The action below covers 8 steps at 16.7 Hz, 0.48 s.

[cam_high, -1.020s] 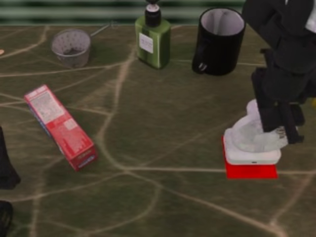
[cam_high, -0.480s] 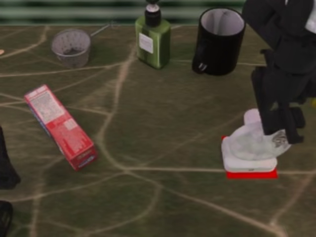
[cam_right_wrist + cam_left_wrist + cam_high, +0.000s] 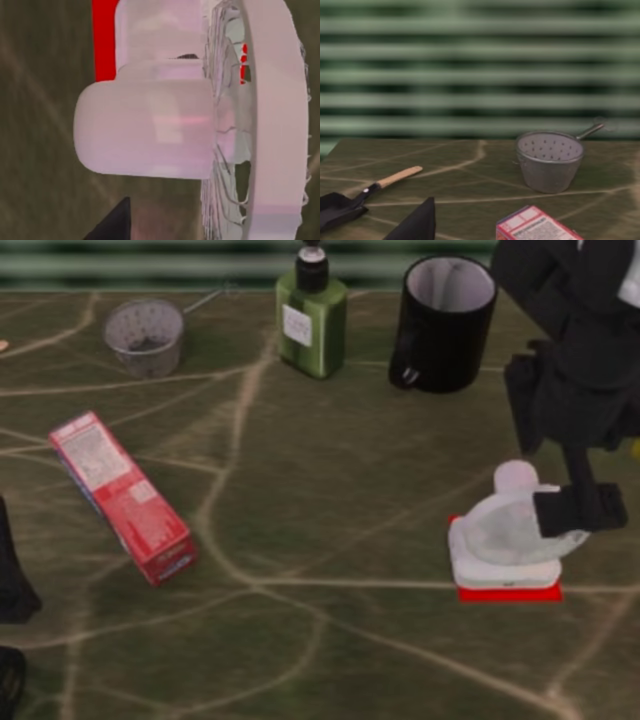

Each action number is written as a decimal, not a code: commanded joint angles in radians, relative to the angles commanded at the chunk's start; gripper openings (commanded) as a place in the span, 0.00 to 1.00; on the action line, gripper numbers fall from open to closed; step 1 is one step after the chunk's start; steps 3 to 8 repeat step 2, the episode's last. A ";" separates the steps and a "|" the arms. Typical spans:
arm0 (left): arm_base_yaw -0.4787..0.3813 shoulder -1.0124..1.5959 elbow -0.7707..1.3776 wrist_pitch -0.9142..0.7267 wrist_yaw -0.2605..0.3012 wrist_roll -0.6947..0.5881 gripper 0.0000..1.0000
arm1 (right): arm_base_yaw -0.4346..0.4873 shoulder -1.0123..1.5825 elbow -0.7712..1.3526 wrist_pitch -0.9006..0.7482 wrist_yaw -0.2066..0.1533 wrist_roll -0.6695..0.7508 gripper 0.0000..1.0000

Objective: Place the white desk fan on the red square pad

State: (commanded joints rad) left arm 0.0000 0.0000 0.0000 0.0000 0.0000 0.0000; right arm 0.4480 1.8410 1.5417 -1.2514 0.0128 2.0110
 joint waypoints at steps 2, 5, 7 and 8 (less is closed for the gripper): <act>0.000 0.000 0.000 0.000 0.000 0.000 1.00 | 0.000 0.000 0.000 0.000 0.000 0.000 1.00; 0.000 0.000 0.000 0.000 0.000 0.000 1.00 | 0.000 0.000 0.000 0.000 0.000 0.000 1.00; 0.000 0.000 0.000 0.000 0.000 0.000 1.00 | 0.000 0.000 0.000 0.000 0.000 0.000 1.00; 0.000 0.000 0.000 0.000 0.000 0.000 1.00 | 0.000 0.000 0.000 0.000 0.000 0.000 1.00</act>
